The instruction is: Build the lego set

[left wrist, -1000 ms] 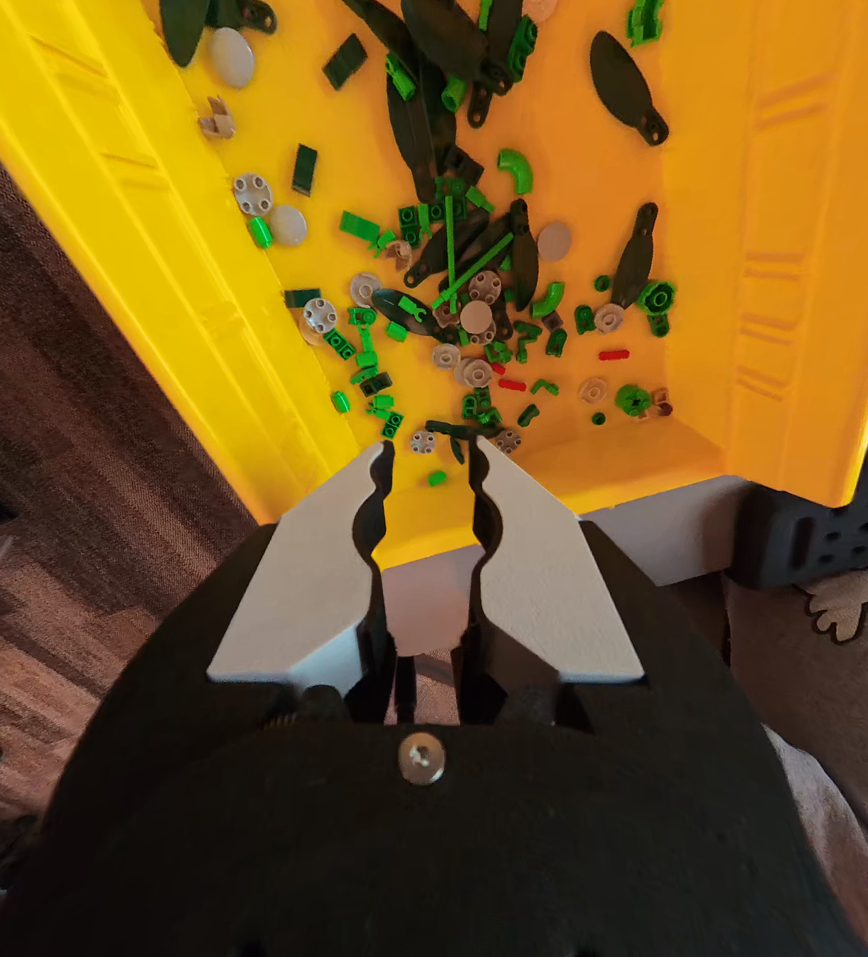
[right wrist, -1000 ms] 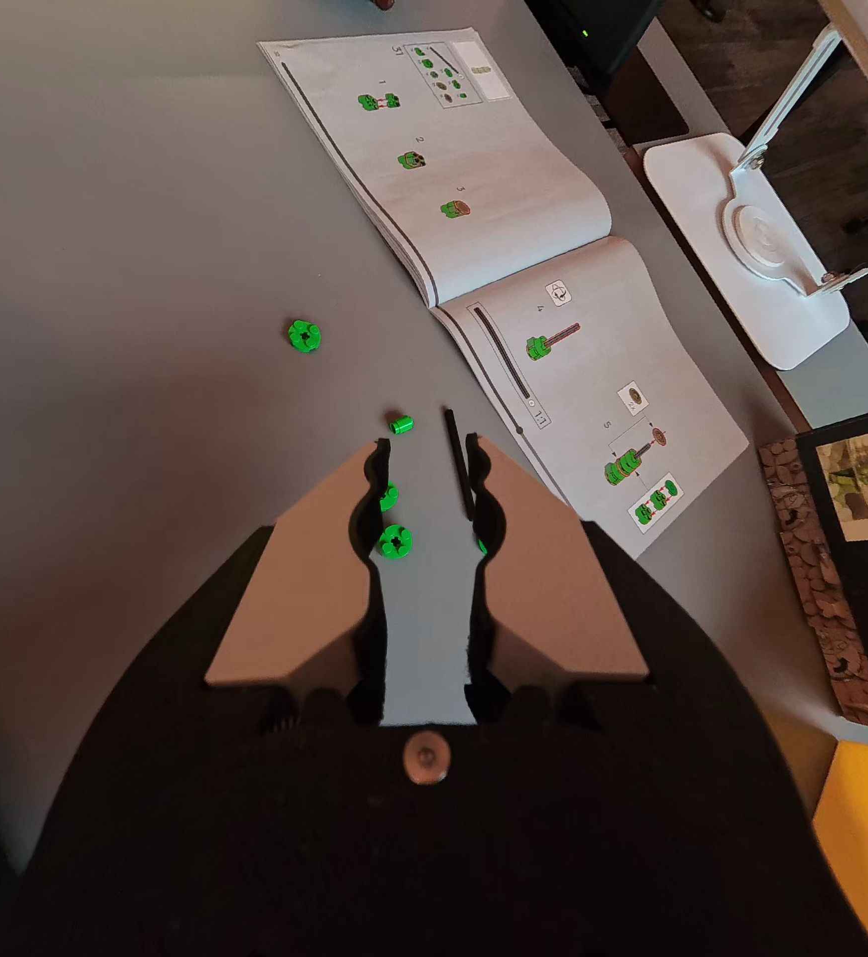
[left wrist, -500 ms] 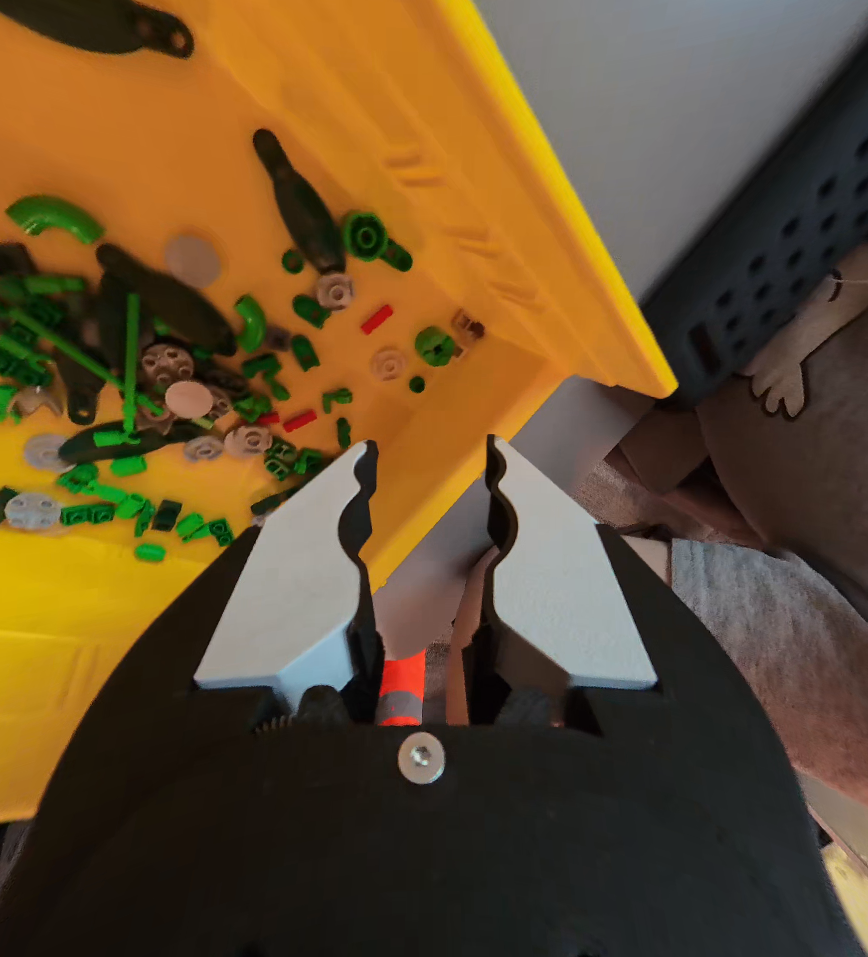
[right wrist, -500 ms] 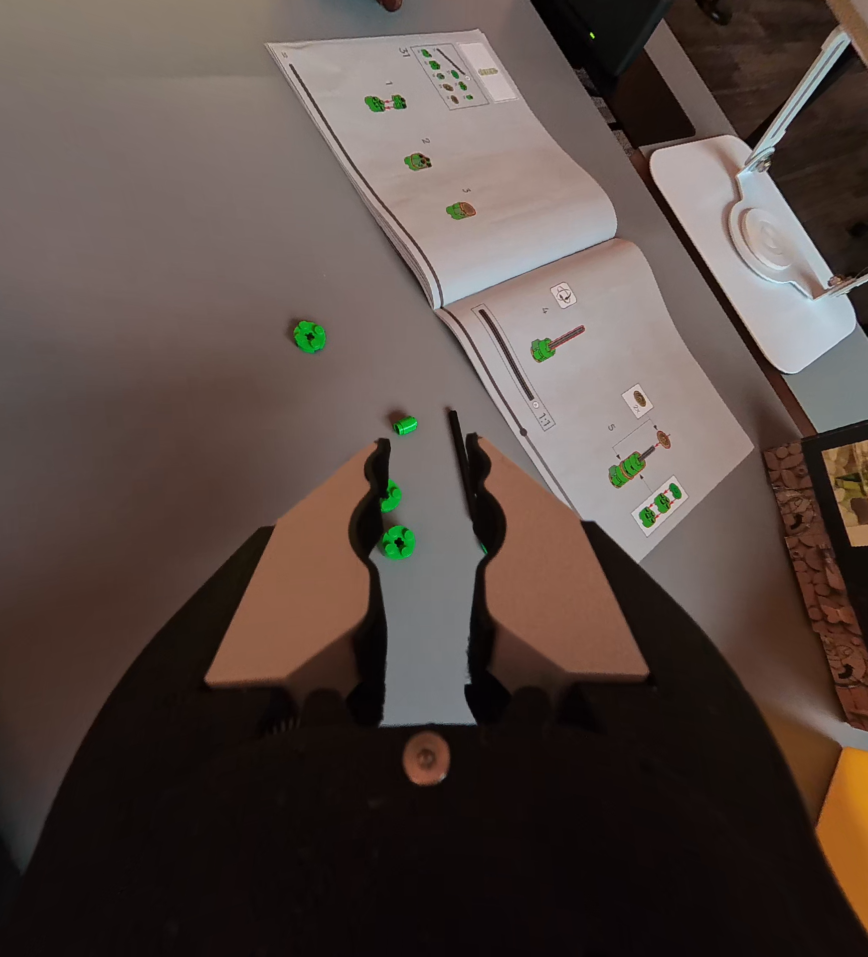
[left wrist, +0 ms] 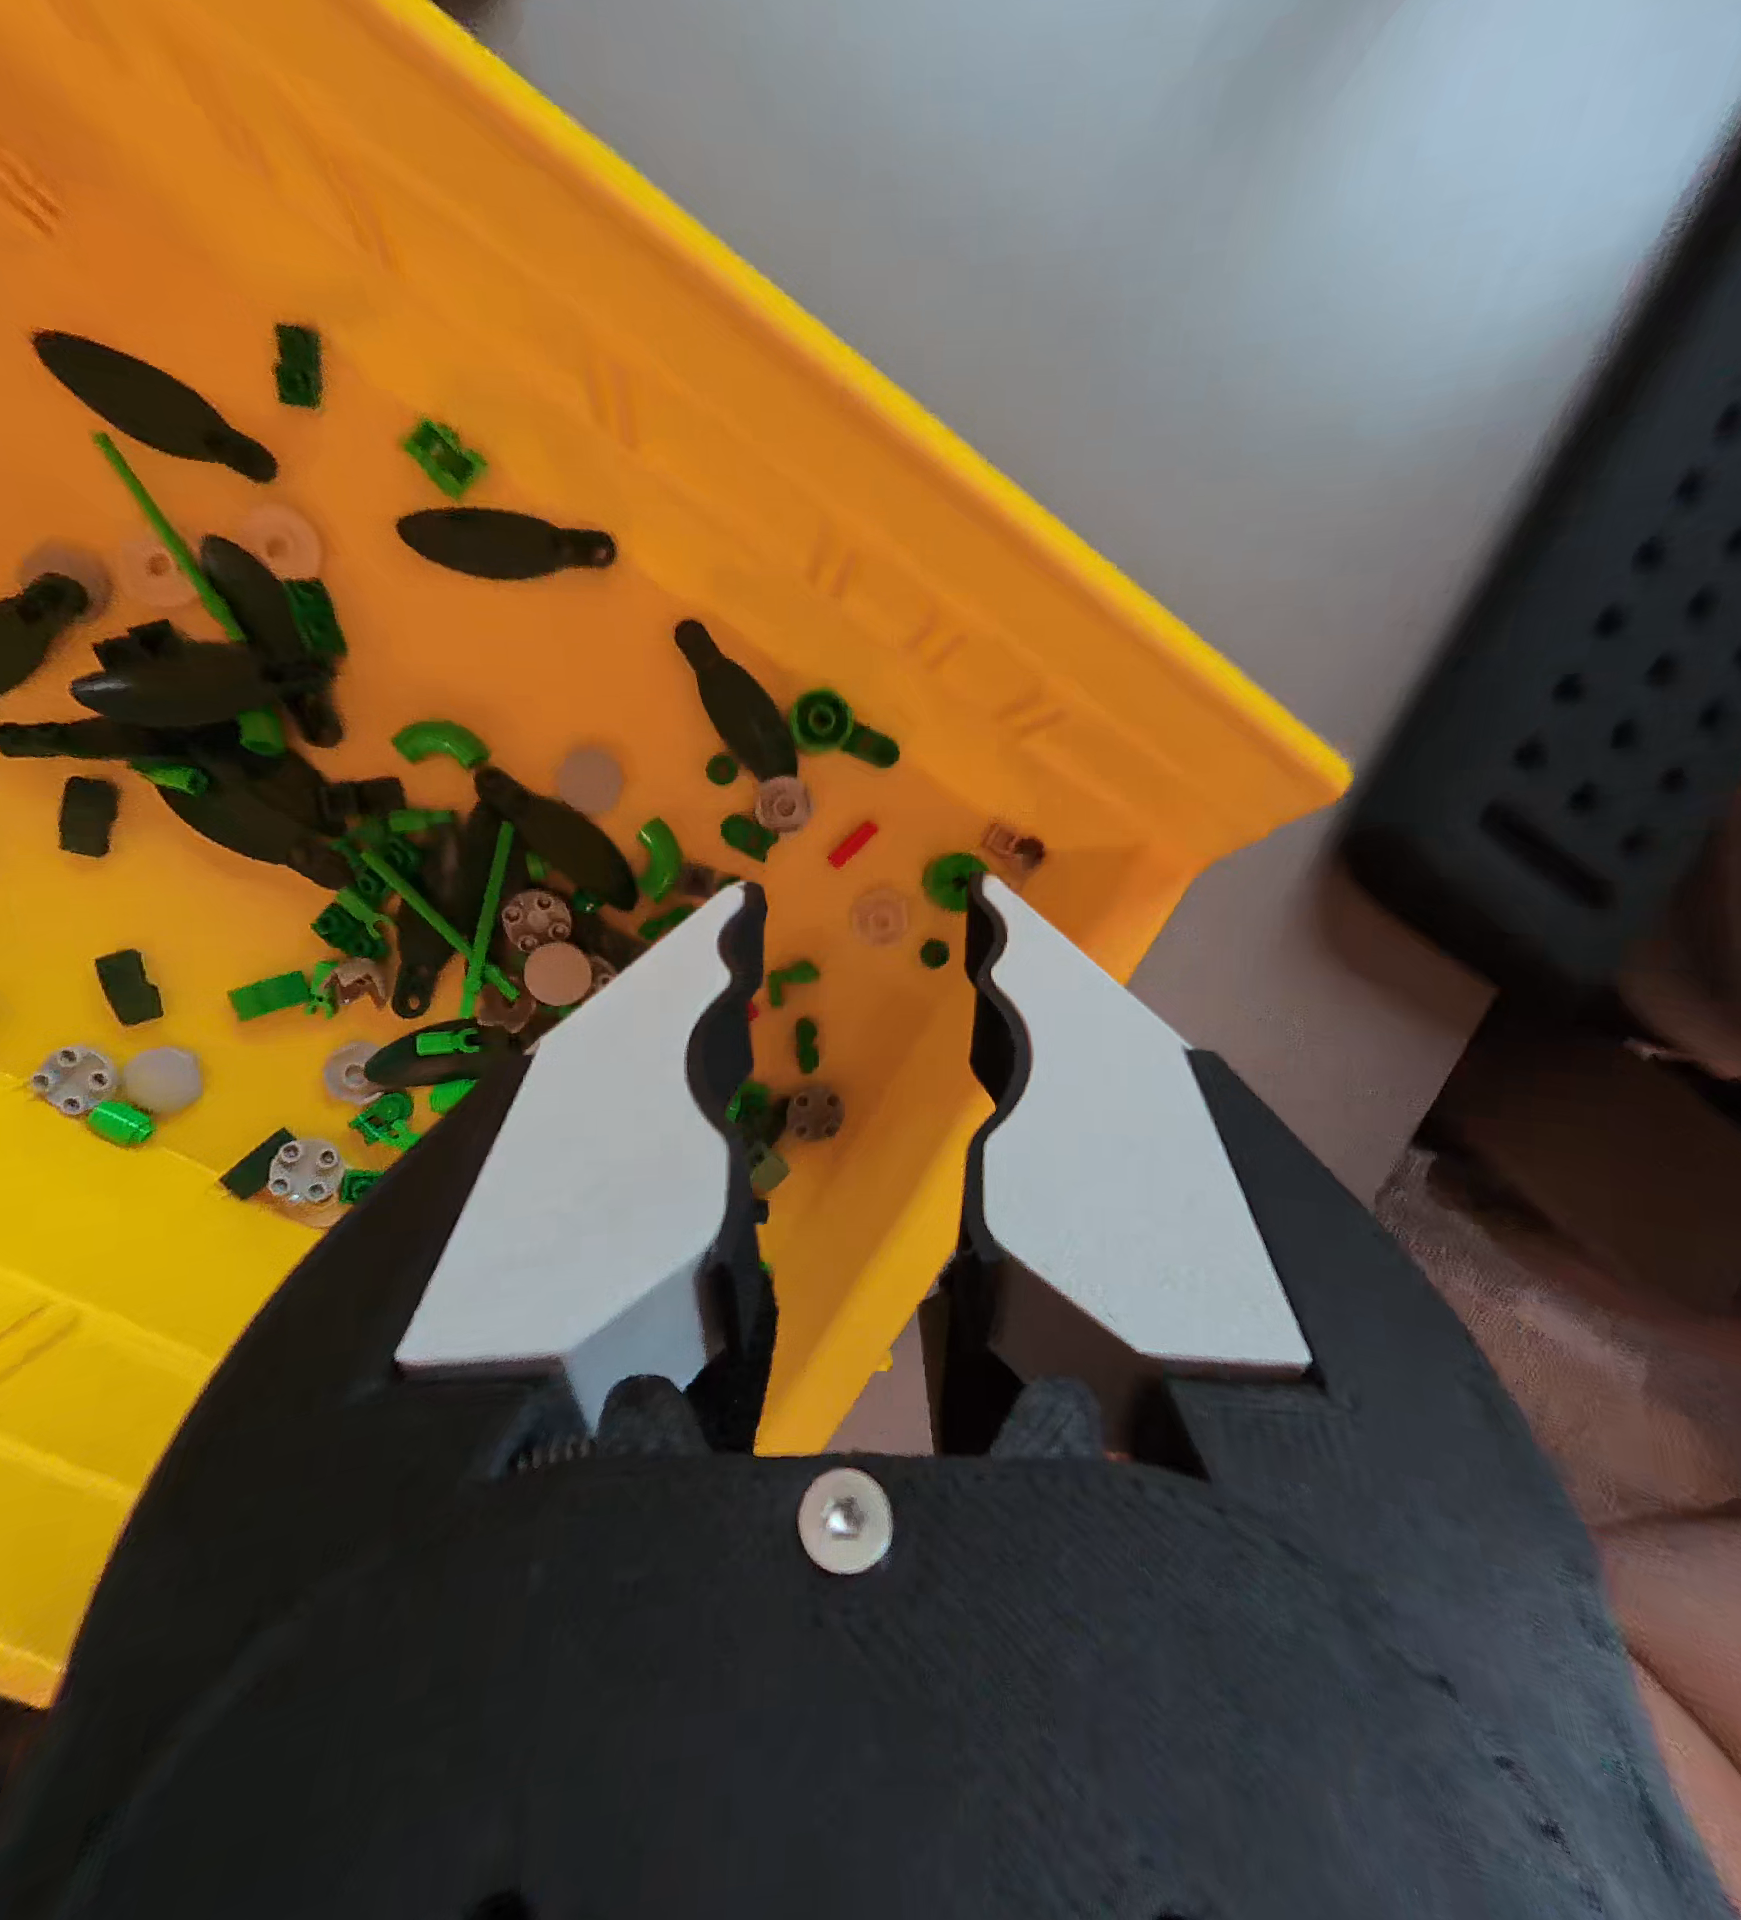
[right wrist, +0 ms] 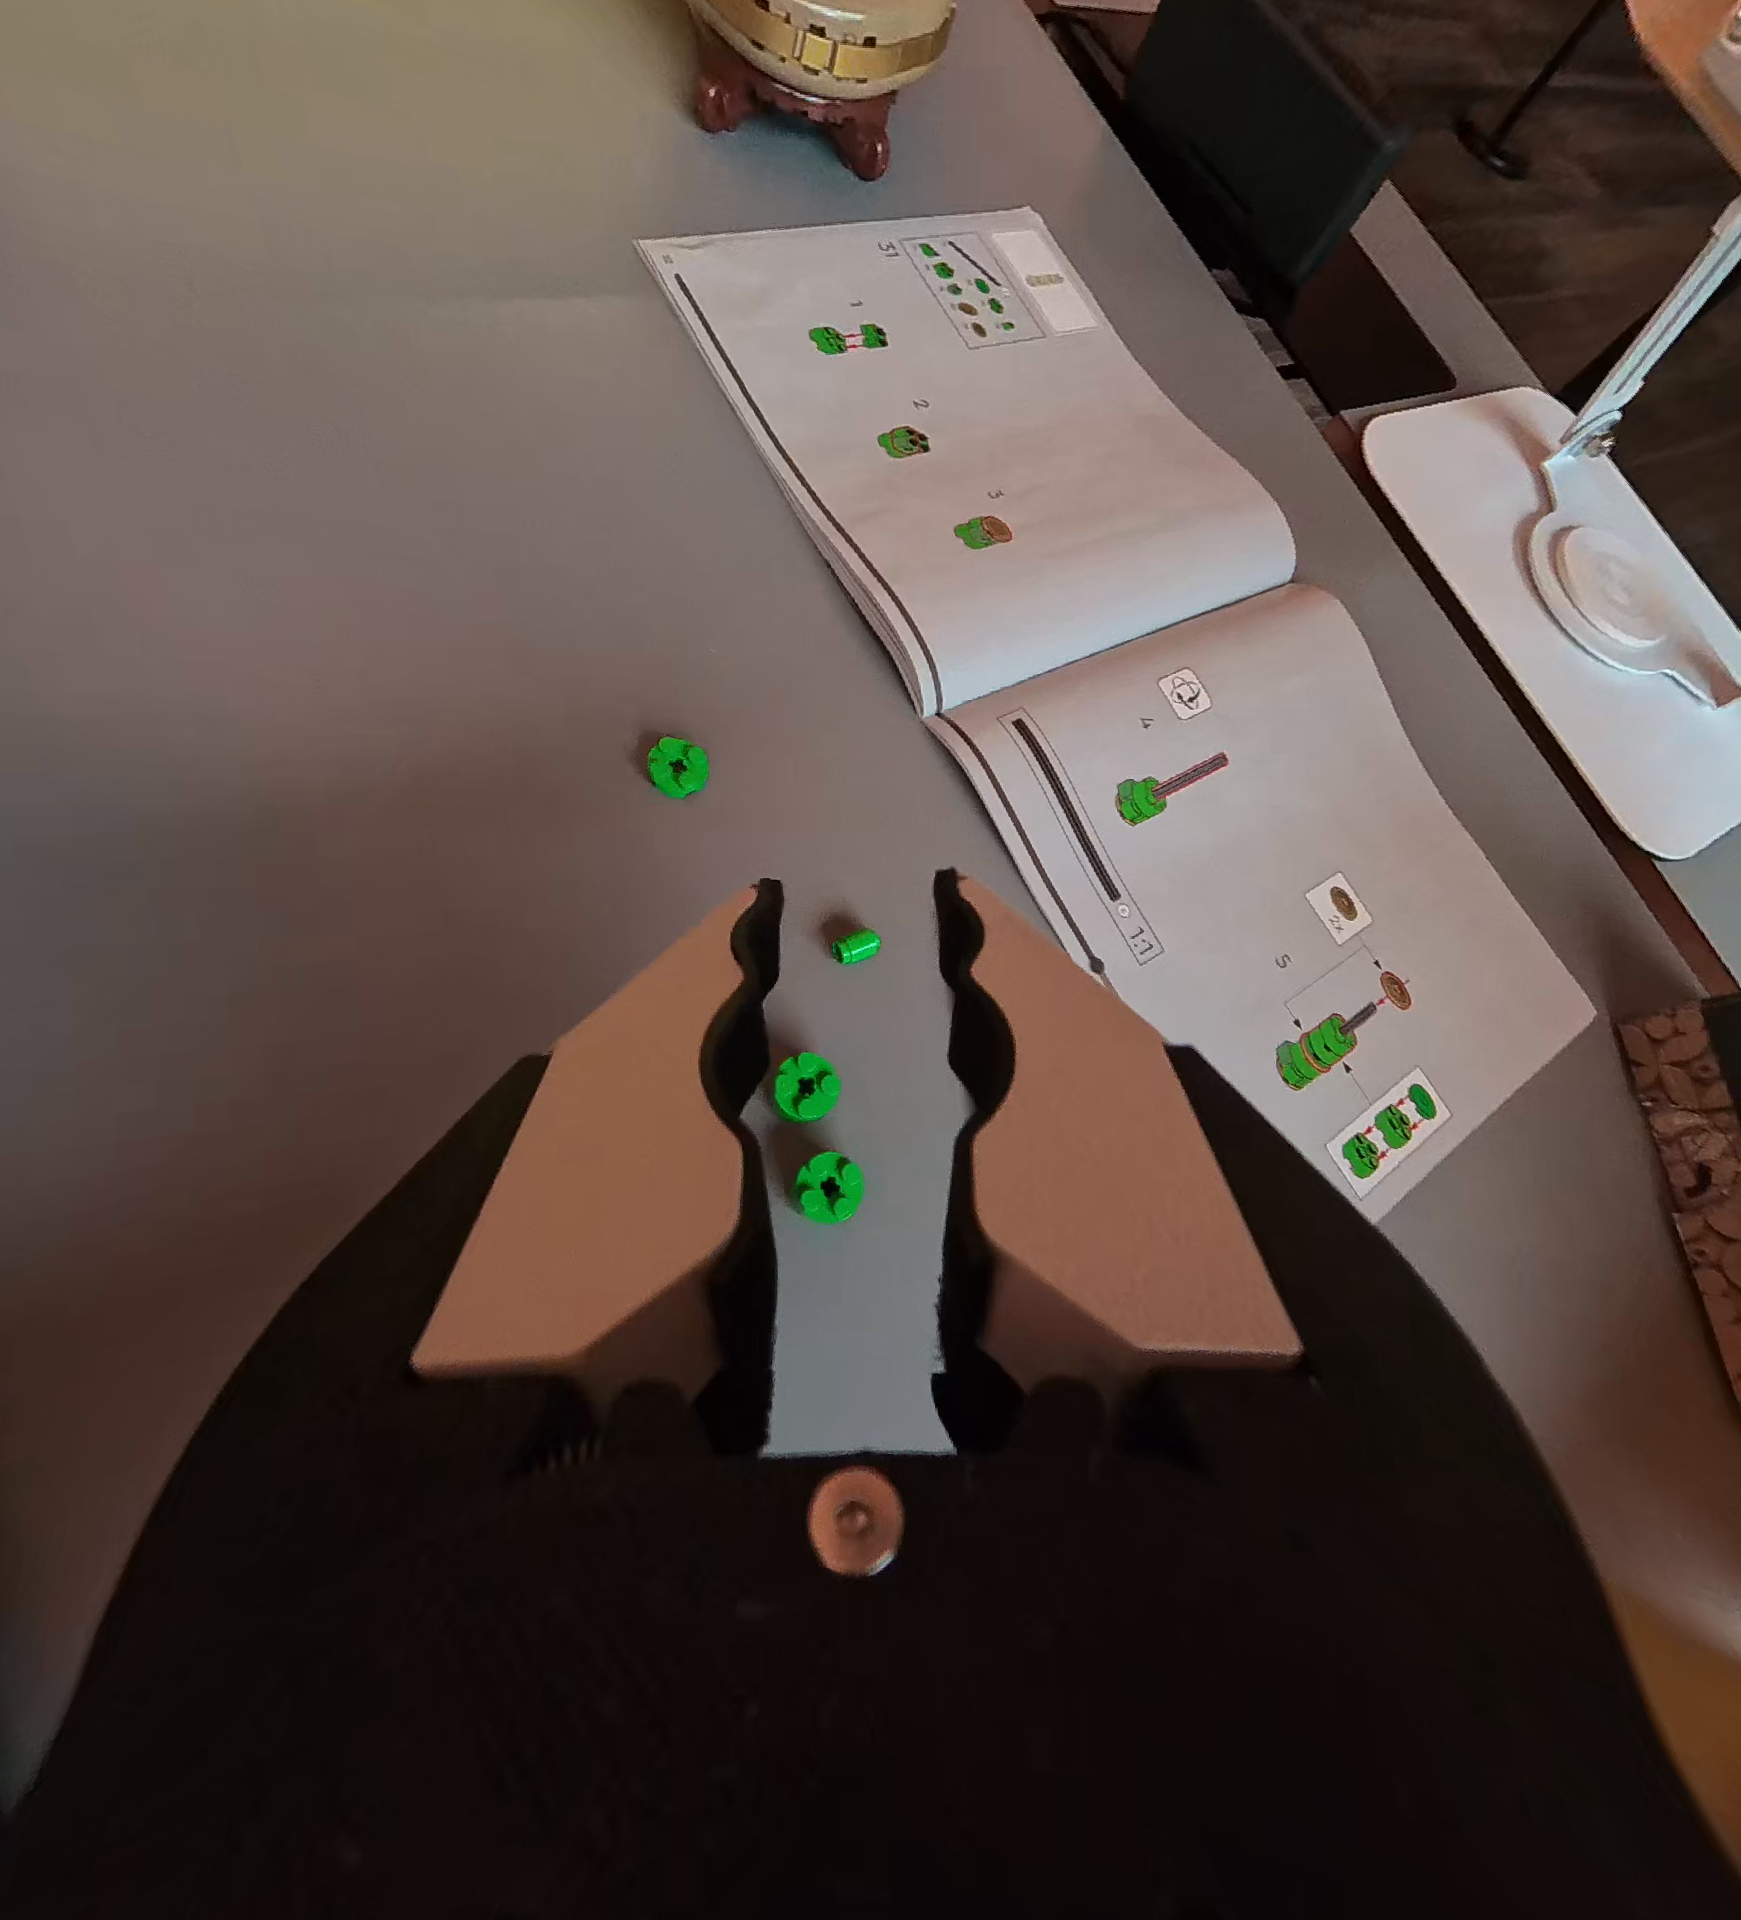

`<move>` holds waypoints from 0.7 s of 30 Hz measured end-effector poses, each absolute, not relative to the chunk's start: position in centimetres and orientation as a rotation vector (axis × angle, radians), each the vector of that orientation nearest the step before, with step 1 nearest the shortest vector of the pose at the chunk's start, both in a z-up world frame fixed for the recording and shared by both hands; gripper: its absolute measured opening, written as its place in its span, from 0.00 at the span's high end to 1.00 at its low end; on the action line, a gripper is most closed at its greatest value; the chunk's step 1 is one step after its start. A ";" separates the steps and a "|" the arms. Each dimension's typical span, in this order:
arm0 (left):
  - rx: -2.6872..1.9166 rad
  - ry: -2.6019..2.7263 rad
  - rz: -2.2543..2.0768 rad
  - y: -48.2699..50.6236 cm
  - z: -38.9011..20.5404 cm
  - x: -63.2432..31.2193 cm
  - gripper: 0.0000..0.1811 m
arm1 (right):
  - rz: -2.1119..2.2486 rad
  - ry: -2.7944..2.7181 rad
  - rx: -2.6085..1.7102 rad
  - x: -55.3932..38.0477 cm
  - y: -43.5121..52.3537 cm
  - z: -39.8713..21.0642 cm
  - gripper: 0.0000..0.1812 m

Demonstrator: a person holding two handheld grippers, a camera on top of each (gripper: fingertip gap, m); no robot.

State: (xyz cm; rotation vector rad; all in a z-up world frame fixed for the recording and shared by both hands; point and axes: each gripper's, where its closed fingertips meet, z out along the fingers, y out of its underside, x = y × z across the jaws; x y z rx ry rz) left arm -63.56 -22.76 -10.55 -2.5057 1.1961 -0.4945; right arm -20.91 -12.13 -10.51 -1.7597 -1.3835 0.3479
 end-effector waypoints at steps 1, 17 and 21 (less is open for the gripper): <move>-2.507 1.248 -0.486 -23.0 -10.9 -63.4 0.79 | 0.347 -1.385 -1.759 -21.0 -12.2 -10.5 0.83; -2.286 1.876 -0.544 -24.7 -14.3 -62.1 0.82 | 0.428 -1.343 -1.713 -21.3 -12.9 -9.6 0.83; -2.260 1.943 -0.554 -25.2 -14.7 -62.1 0.83 | 0.427 -1.357 -1.711 -21.5 -13.2 -9.7 0.83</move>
